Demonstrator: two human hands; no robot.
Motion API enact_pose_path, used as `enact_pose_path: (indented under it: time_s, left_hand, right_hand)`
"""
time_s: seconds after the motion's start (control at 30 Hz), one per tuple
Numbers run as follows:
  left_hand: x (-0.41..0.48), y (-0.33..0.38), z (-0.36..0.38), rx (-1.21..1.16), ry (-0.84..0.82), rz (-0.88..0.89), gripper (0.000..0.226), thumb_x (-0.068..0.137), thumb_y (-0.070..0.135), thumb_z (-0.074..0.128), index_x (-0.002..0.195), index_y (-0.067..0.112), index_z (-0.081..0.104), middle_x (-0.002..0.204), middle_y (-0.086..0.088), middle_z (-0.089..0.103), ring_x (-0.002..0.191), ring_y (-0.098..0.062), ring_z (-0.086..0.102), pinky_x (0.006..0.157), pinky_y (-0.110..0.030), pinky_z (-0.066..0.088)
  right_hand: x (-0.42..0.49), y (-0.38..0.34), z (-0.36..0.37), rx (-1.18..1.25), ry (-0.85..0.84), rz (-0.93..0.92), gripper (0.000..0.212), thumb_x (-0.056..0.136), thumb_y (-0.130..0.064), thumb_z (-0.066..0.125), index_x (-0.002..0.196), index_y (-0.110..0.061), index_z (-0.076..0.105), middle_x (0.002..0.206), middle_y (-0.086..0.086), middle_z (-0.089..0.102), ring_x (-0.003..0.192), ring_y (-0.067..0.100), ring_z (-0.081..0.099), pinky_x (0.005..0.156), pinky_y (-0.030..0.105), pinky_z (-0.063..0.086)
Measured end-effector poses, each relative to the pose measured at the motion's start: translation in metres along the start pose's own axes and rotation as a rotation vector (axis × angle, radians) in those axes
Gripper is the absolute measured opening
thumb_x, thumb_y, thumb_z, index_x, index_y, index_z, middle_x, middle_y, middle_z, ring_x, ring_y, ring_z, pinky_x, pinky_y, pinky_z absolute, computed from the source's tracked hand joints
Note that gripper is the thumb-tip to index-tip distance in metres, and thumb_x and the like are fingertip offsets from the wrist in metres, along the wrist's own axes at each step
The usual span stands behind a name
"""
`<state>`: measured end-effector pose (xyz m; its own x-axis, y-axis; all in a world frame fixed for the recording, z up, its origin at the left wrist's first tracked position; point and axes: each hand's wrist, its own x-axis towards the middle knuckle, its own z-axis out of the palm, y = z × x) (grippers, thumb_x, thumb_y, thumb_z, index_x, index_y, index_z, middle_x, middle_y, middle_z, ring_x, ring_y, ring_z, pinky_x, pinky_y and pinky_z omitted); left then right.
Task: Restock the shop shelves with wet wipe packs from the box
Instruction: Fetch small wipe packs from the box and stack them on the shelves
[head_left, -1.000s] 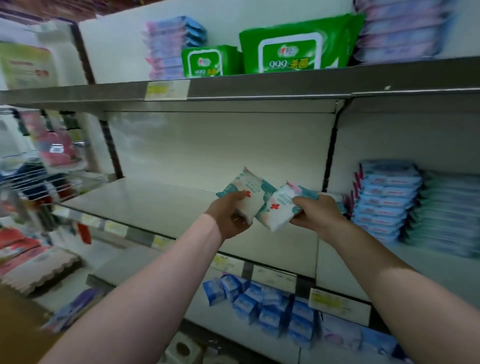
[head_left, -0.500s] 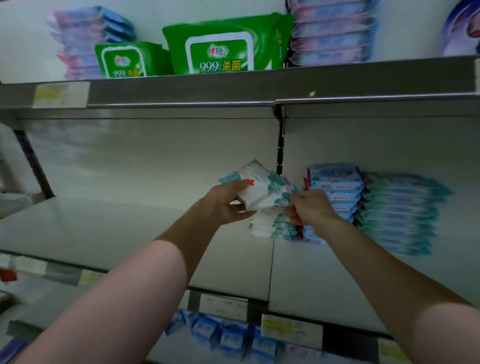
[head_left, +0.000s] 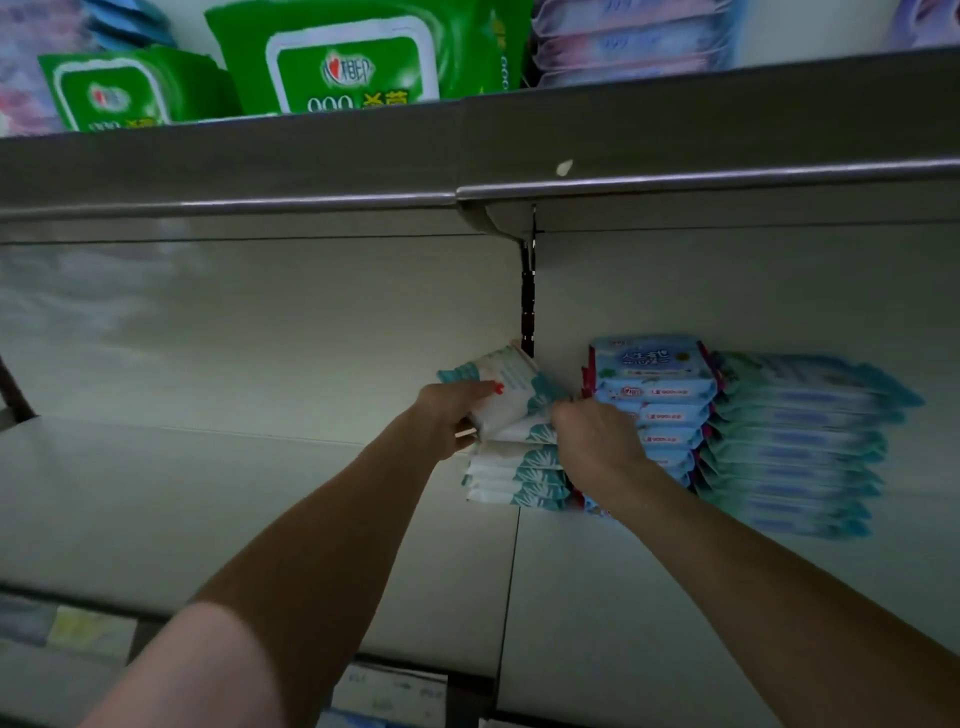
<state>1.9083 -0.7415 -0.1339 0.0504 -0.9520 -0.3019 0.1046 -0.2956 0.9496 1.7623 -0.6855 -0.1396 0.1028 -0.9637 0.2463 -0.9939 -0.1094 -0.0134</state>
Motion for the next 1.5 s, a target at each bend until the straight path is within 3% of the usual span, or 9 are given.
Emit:
enact_pose_path:
  time_s: [0.4, 0.53, 0.67, 0.73, 0.83, 1.03, 1.2, 1.37, 1.5]
  left_hand:
    - [0.016, -0.01, -0.007, 0.06, -0.028, 0.001, 0.017, 0.083, 0.01, 0.073, 0.092, 0.013, 0.058, 0.09, -0.004, 0.066, 0.08, -0.017, 0.062, 0.066, -0.029, 0.05]
    - [0.015, -0.004, -0.016, 0.041, -0.034, 0.013, 0.017, 0.084, 0.007, 0.07, 0.092, 0.013, 0.057, 0.089, -0.005, 0.064, 0.08, -0.019, 0.062, 0.061, -0.029, 0.05]
    - [0.016, -0.003, -0.025, 0.01, -0.056, -0.012, 0.022, 0.084, 0.003, 0.068, 0.1, 0.012, 0.056, 0.094, -0.007, 0.063, 0.095, -0.025, 0.06, 0.074, -0.034, 0.052]
    - [0.016, -0.003, -0.029, 0.003, -0.085, -0.026, 0.026, 0.085, 0.003, 0.068, 0.105, 0.011, 0.055, 0.096, -0.008, 0.063, 0.101, -0.027, 0.06, 0.083, -0.037, 0.051]
    - [0.016, -0.002, -0.033, -0.007, -0.12, -0.032, 0.026, 0.086, 0.003, 0.066, 0.108, 0.011, 0.055, 0.097, -0.009, 0.063, 0.1, -0.028, 0.06, 0.084, -0.038, 0.051]
    - [0.013, -0.001, -0.036, -0.041, -0.196, -0.035, 0.018, 0.089, 0.001, 0.063, 0.102, 0.012, 0.056, 0.096, -0.009, 0.064, 0.087, -0.024, 0.063, 0.076, -0.039, 0.054]
    - [0.014, 0.007, -0.042, -0.057, -0.266, -0.062, 0.034, 0.087, 0.005, 0.06, 0.119, 0.013, 0.054, 0.114, -0.013, 0.065, 0.093, -0.027, 0.066, 0.062, -0.037, 0.06]
    - [0.002, 0.014, -0.028, -0.019, -0.328, -0.072, 0.016, 0.091, 0.008, 0.053, 0.105, 0.012, 0.057, 0.096, -0.01, 0.063, 0.083, -0.022, 0.064, 0.061, -0.029, 0.057]
    - [0.001, 0.014, -0.013, 0.014, -0.33, -0.066, 0.014, 0.091, 0.004, 0.058, 0.104, 0.006, 0.059, 0.095, -0.013, 0.063, 0.081, -0.022, 0.063, 0.053, -0.023, 0.056]
  right_hand:
    - [0.008, -0.001, 0.019, -0.215, -0.075, -0.056, 0.029, 0.095, 0.004, 0.042, 0.117, -0.003, 0.059, 0.12, 0.013, 0.06, 0.107, 0.026, 0.06, 0.081, 0.031, 0.044]
    - [0.006, -0.011, 0.022, -0.365, 0.116, -0.073, 0.031, 0.068, -0.016, 0.079, 0.097, -0.009, 0.071, 0.1, 0.011, 0.062, 0.088, 0.025, 0.062, 0.061, 0.029, 0.045]
    - [0.016, -0.016, 0.039, -0.51, 0.091, -0.128, 0.04, 0.087, -0.019, 0.059, 0.125, -0.009, 0.055, 0.12, 0.011, 0.055, 0.112, 0.029, 0.046, 0.093, 0.038, 0.037]
    - [0.017, -0.018, 0.044, -0.563, 0.047, -0.096, 0.038, 0.089, -0.022, 0.058, 0.124, -0.009, 0.053, 0.117, 0.01, 0.059, 0.108, 0.027, 0.05, 0.093, 0.037, 0.035]
    - [0.018, -0.023, 0.043, -0.512, 0.072, -0.065, 0.028, 0.079, -0.028, 0.068, 0.104, -0.017, 0.067, 0.096, 0.003, 0.069, 0.089, 0.02, 0.062, 0.084, 0.033, 0.044]
    - [0.02, -0.022, 0.038, -0.414, 0.032, -0.103, 0.028, 0.089, -0.011, 0.055, 0.116, -0.005, 0.058, 0.111, 0.013, 0.062, 0.103, 0.027, 0.058, 0.089, 0.035, 0.042]
    - [0.018, -0.02, 0.001, -0.061, 0.138, -0.031, 0.025, 0.092, -0.002, 0.047, 0.115, -0.004, 0.056, 0.109, 0.012, 0.057, 0.095, 0.027, 0.059, 0.067, 0.031, 0.039]
    - [0.024, -0.02, -0.005, -0.01, 0.14, -0.229, 0.043, 0.085, -0.006, 0.056, 0.127, -0.013, 0.048, 0.128, 0.007, 0.047, 0.117, 0.027, 0.045, 0.092, 0.038, 0.04]
    - [0.03, -0.014, -0.003, -0.119, 0.153, -0.219, 0.044, 0.09, -0.01, 0.059, 0.132, -0.013, 0.047, 0.126, 0.008, 0.055, 0.113, 0.026, 0.053, 0.088, 0.036, 0.044]
